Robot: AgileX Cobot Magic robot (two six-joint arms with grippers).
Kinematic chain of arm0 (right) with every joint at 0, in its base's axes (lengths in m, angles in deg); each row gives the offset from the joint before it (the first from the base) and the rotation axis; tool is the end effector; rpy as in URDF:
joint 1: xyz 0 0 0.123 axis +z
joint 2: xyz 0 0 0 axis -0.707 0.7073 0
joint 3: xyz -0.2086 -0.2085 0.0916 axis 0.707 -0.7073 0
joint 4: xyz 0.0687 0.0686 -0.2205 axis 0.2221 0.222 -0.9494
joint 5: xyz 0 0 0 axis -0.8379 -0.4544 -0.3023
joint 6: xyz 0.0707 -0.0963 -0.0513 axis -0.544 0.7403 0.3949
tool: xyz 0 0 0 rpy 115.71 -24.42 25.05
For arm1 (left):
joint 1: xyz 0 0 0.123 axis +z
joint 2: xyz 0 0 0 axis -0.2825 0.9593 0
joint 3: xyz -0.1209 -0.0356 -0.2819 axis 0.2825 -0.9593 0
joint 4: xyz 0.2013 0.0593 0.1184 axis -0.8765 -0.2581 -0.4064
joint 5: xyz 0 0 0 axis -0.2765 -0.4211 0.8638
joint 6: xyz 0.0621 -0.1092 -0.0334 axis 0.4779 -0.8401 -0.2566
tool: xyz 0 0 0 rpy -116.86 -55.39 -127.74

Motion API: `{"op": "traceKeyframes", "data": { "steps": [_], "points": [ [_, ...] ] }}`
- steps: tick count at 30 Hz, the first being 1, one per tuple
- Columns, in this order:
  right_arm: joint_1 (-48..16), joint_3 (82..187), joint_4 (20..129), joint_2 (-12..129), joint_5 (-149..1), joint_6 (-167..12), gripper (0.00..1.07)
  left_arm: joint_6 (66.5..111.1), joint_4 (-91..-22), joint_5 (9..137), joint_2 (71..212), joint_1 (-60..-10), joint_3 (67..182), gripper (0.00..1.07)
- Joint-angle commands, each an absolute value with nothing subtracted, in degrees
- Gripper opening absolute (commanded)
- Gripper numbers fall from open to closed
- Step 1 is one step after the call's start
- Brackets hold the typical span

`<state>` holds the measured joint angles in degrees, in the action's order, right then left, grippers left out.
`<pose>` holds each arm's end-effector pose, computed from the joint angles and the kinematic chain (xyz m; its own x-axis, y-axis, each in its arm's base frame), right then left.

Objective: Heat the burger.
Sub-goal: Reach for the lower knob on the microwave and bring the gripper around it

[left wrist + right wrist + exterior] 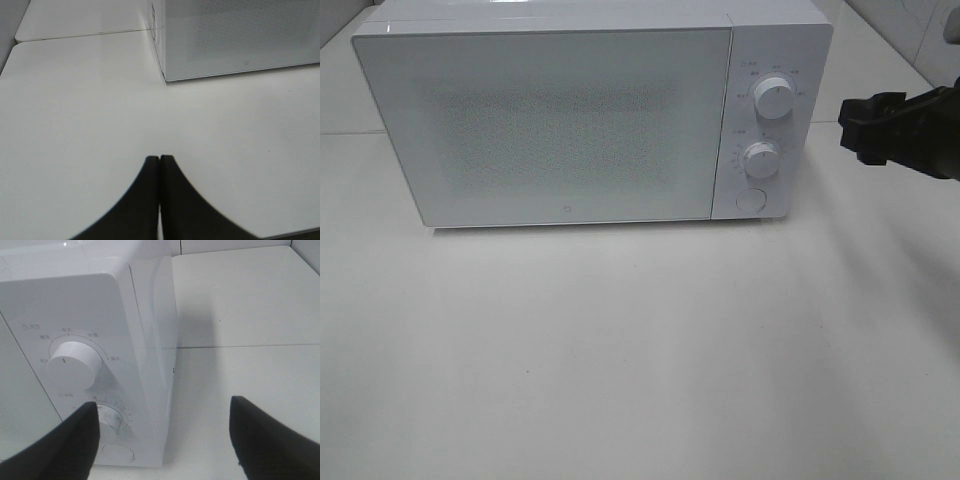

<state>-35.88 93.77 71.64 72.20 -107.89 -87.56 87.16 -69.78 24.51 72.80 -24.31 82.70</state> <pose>0.2908 0.0503 0.2333 -0.2299 0.0160 -0.9731 -0.1731 0.9832 0.0571 -0.0037 -0.0018 0.2558 -0.4299 0.0865 -0.8987 0.1650 0.9862 0.0160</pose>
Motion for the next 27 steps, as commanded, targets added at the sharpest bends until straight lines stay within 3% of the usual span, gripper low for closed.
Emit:
{"op": "traceKeyframes", "data": {
  "steps": [1, 6, 19, 27],
  "points": [
    [-36.22, 93.77, 71.01, 73.63, -111.04, -86.99, 0.71, 87.33, -69.26, 25.03, 72.29, -24.14, 82.53, 0.0],
    [-35.48, 93.77, 71.07, 79.36, -116.48, -86.99, 0.71, 87.33, -69.26, 25.03, 72.29, -24.14, 82.53, 0.0],
    [-21.78, 94.52, 82.13, 91.74, -131.21, -80.23, 0.71, 87.33, -69.26, 25.03, 72.29, -24.14, 82.53, 0.0],
    [-20.18, 98.07, 83.56, 95.52, -131.44, -79.31, 0.71, 87.33, -69.26, 25.03, 72.29, -24.14, 82.53, 0.0]
  ]
}}
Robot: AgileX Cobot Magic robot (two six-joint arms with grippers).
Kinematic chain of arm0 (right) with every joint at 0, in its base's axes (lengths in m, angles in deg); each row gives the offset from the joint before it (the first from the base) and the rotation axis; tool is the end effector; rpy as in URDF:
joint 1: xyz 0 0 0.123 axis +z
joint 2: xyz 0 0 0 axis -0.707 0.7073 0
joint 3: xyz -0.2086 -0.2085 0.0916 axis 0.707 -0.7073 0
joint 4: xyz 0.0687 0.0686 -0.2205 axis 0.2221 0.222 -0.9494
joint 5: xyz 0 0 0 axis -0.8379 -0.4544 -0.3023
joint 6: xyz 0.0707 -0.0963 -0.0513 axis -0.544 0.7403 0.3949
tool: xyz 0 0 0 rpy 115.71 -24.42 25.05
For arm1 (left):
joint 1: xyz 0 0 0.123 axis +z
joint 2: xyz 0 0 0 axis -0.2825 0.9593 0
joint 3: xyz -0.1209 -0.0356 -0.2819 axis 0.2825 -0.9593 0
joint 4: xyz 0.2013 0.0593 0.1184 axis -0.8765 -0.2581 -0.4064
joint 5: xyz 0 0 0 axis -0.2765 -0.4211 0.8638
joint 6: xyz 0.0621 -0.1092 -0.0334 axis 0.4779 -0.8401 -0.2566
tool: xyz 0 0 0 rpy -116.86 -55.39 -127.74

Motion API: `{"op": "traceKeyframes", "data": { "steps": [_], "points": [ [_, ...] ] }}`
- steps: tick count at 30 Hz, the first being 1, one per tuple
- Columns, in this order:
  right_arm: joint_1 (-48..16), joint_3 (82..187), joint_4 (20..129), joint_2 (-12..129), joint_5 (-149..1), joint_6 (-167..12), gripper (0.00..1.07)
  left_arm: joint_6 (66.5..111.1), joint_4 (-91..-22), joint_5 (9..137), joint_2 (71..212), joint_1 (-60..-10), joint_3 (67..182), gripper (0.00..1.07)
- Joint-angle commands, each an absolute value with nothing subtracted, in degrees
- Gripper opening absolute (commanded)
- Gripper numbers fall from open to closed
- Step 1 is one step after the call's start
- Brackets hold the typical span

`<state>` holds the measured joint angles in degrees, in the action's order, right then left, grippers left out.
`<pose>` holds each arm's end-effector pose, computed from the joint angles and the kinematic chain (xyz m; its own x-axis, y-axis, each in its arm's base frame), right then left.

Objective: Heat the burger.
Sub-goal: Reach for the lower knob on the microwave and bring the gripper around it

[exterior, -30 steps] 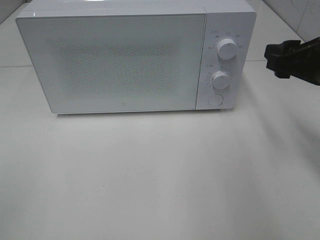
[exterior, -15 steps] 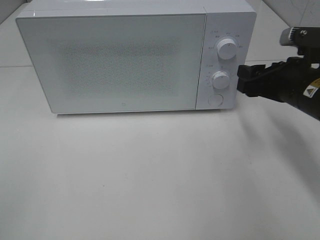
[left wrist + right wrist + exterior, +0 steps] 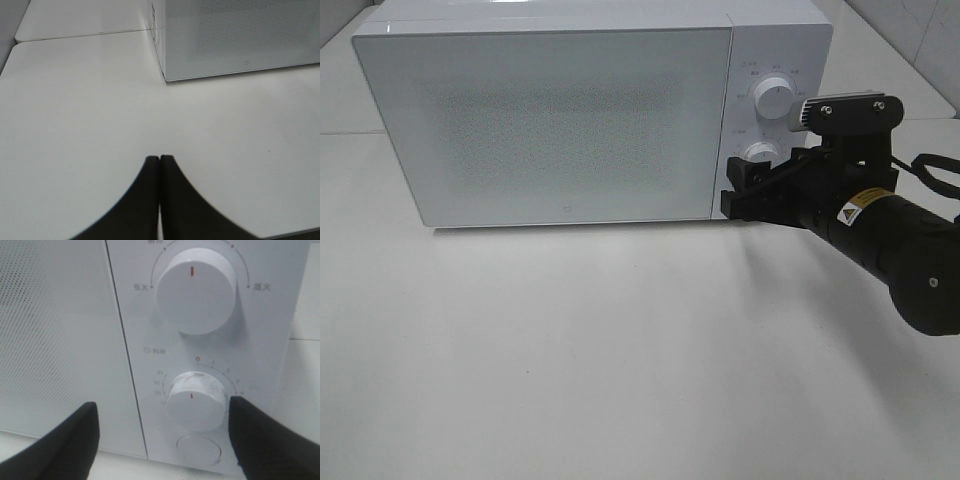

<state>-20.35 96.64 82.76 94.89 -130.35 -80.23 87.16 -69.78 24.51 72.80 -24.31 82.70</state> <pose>0.3223 0.1296 0.1680 -0.1766 -0.0417 -0.9834 -0.2934 0.9559 0.0122 -0.0037 -0.0018 0.2558 -0.4299 0.0865 -0.8987 0.1650 0.9862 0.0160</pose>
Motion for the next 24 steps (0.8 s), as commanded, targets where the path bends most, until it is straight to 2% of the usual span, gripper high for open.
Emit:
{"op": "traceKeyframes", "data": {
  "steps": [1, 13, 19, 24],
  "points": [
    [-20.18, 98.07, 83.56, 95.52, -131.44, -79.31, 0.71, 87.33, -69.26, 25.03, 72.29, -24.14, 82.53, 0.0],
    [-20.18, 101.28, 85.16, 99.7, -132.01, -76.21, 0.71, 87.33, -69.26, 25.03, 72.29, -24.14, 82.53, 0.0],
    [-20.18, 102.77, 89.98, 99.76, -131.44, -73.35, 0.71, 87.33, -69.26, 25.03, 72.29, -24.14, 82.53, 0.0],
    [-20.18, 102.77, 88.14, 99.99, -130.4, -72.83, 0.71, 87.33, -69.26, 25.03, 72.29, -24.14, 82.53, 0.0]
  ]
}}
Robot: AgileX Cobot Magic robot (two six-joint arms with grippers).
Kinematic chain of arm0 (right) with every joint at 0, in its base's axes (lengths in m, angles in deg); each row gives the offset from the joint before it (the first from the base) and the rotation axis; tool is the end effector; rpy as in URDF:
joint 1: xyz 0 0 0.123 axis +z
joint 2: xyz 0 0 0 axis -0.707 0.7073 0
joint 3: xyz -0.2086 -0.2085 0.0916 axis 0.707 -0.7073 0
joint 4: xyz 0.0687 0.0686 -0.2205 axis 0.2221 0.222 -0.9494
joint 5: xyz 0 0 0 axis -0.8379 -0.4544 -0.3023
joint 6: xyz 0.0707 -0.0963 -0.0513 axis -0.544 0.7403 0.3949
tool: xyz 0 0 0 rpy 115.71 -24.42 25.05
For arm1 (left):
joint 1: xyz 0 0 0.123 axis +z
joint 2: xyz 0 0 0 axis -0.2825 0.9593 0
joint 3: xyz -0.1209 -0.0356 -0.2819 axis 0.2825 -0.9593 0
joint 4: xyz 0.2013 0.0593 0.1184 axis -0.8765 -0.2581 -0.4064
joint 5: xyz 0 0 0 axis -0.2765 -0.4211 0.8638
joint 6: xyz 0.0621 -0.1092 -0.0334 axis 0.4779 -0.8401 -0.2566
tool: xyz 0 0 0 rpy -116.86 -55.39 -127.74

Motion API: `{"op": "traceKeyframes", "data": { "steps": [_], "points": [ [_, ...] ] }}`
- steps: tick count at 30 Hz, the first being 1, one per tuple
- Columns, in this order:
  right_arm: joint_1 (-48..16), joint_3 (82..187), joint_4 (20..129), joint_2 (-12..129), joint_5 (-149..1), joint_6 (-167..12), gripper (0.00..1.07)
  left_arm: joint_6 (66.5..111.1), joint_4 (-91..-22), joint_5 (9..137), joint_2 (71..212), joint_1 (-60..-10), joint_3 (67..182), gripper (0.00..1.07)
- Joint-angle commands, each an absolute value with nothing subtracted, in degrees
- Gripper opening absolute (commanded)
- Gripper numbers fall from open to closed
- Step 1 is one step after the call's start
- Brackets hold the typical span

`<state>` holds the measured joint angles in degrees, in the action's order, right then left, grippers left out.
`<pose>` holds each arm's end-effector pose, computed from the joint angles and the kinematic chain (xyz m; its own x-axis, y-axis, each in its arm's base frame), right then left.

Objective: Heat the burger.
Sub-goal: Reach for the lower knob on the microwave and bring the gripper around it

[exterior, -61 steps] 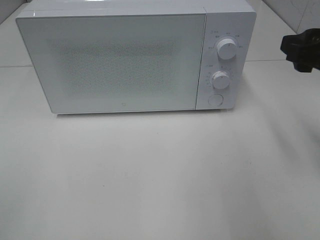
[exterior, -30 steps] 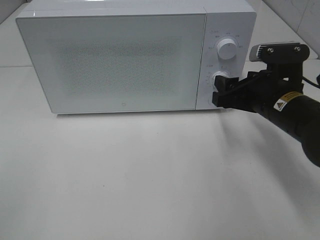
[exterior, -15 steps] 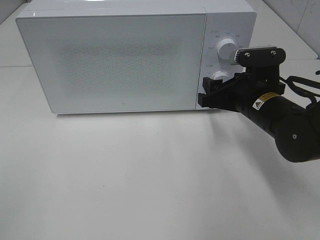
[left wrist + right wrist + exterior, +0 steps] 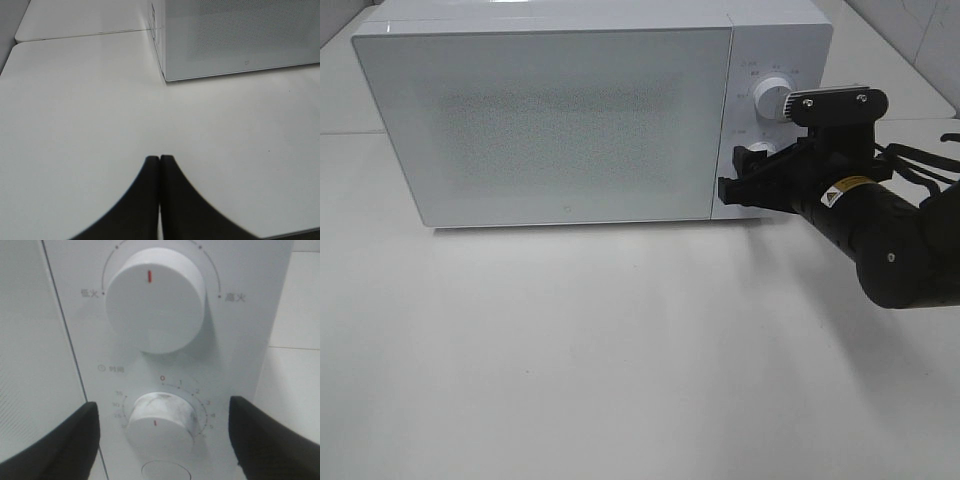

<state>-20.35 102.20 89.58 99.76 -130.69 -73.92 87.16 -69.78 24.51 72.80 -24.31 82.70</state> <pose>0.3499 0.1277 0.1597 -0.1569 -0.0863 -0.9838 -0.2032 0.9777 -0.0534 -0.0037 -0.0018 0.2558 -0.4299 0.0865 -0.8987 0.1650 0.9862 0.0160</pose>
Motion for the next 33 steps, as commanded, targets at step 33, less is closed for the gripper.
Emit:
{"op": "traceKeyframes", "data": {
  "steps": [33],
  "points": [
    [-20.18, 102.77, 87.63, 101.99, -134.3, -72.83, 0.66, 87.5, -68.98, 25.03, 72.29, -24.14, 82.53, 0.0]
  ]
}}
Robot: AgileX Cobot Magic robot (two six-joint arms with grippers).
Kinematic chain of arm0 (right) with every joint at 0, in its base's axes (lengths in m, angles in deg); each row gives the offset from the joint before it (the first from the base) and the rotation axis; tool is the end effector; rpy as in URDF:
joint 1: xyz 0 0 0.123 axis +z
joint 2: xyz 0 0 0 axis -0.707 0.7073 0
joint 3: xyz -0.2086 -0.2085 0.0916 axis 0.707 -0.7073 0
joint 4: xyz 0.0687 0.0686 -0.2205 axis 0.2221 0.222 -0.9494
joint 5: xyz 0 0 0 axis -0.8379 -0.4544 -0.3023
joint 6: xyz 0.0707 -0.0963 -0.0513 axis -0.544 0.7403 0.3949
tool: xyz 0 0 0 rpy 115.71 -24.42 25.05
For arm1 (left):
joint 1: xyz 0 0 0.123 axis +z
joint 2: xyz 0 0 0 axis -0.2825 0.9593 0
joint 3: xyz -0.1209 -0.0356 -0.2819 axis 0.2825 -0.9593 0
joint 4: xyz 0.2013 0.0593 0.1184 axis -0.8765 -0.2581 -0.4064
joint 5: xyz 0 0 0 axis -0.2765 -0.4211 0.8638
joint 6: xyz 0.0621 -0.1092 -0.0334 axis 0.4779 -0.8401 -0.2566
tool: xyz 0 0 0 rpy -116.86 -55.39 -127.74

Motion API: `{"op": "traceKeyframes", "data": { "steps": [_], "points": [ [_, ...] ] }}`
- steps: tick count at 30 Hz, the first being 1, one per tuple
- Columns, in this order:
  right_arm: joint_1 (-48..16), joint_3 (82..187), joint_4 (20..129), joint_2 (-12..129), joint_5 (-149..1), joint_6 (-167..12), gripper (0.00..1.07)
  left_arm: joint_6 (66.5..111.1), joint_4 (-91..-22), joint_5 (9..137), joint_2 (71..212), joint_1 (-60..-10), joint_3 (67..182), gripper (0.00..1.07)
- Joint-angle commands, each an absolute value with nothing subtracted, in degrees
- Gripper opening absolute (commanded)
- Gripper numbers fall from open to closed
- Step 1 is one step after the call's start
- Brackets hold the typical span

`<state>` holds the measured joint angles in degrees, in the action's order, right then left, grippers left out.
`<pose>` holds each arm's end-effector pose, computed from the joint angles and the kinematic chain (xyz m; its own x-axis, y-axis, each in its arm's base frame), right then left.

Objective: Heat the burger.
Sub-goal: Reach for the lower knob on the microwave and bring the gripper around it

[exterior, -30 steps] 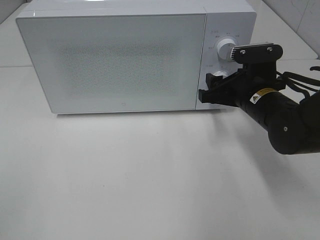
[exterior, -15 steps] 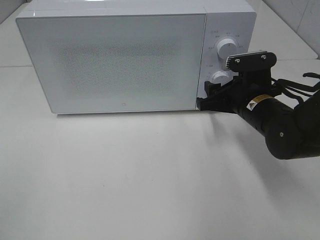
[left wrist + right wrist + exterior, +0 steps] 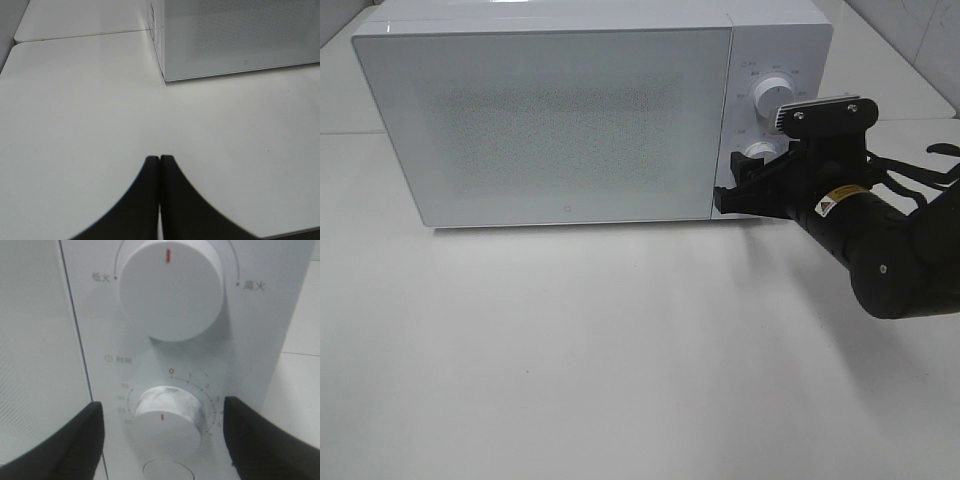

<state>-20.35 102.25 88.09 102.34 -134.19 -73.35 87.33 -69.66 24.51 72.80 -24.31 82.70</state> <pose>0.3522 0.1309 0.1511 -0.1299 -0.1134 -0.9850 -0.2220 0.9716 -0.0825 -0.0037 -0.0020 0.2558 -0.4295 0.0884 -0.8987 0.1675 0.9857 0.0169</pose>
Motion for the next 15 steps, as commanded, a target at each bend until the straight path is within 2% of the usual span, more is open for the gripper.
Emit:
{"op": "traceKeyframes", "data": {
  "steps": [1, 8, 15],
  "points": [
    [-20.18, 102.77, 87.57, 101.99, -134.3, -72.83, 0.66, 87.5, -68.98, 25.03, 72.29, -24.14, 82.53, 0.0],
    [-20.18, 104.32, 87.57, 103.08, -133.33, -72.83, 0.66, 87.5, -68.98, 25.03, 72.29, -24.14, 82.53, 0.0],
    [-20.18, 104.6, 87.8, 103.31, -133.5, -72.83, 0.62, 87.5, -68.98, 25.03, 72.29, -24.14, 82.53, 0.0]
  ]
}}
